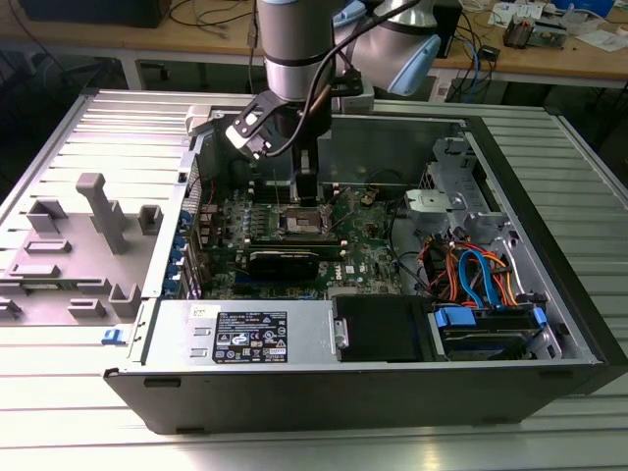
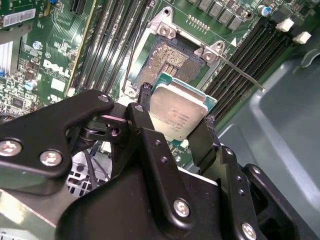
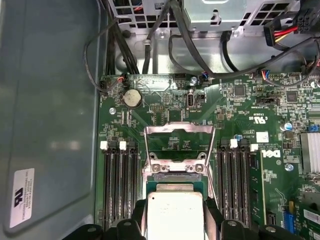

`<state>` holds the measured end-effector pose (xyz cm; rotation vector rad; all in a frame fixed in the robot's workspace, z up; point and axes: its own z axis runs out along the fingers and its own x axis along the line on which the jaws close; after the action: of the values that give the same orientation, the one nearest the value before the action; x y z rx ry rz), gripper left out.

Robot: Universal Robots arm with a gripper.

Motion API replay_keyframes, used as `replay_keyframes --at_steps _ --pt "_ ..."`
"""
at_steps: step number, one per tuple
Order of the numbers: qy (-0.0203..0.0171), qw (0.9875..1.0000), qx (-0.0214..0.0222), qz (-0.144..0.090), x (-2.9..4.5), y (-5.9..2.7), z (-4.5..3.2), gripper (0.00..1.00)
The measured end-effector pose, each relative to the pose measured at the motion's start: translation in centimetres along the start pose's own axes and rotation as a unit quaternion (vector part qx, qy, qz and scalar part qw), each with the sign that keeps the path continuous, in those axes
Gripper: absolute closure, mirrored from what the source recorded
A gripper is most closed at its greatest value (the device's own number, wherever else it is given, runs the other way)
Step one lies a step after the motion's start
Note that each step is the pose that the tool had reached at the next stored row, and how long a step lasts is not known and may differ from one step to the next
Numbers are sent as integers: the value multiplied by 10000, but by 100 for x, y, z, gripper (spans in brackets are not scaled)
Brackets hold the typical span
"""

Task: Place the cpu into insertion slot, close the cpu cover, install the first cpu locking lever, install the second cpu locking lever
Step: 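Place the cpu into insertion slot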

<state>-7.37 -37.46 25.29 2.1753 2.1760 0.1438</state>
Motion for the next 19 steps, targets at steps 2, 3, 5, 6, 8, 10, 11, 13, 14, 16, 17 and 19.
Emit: replay_keyframes --at_steps 2,3,5,6,8,10,11,13,14,16,17,19 --pt "0 10000 -1 1 -3 -5 34 45" --pt "0 10000 -3 1 -7 -7 45 45" --pt "0 10000 -3 -3 -15 -10 73 45" --pt "-1 10000 -2 -4 -18 -12 89 45" --pt "0 10000 -3 -4 -17 -12 93 45" --pt "0 10000 -3 -4 -18 -17 133 45" --pt "0 10000 -4 -4 -18 -17 133 45" --pt "1 10000 -4 -4 -18 -17 137 45" --pt "1 10000 -4 -4 -18 -18 140 45" --pt "1 10000 -4 -4 -19 -19 149 45" --pt "1 10000 -3 -4 -19 -19 153 45" --pt "1 10000 -4 -2 -19 -20 162 45"
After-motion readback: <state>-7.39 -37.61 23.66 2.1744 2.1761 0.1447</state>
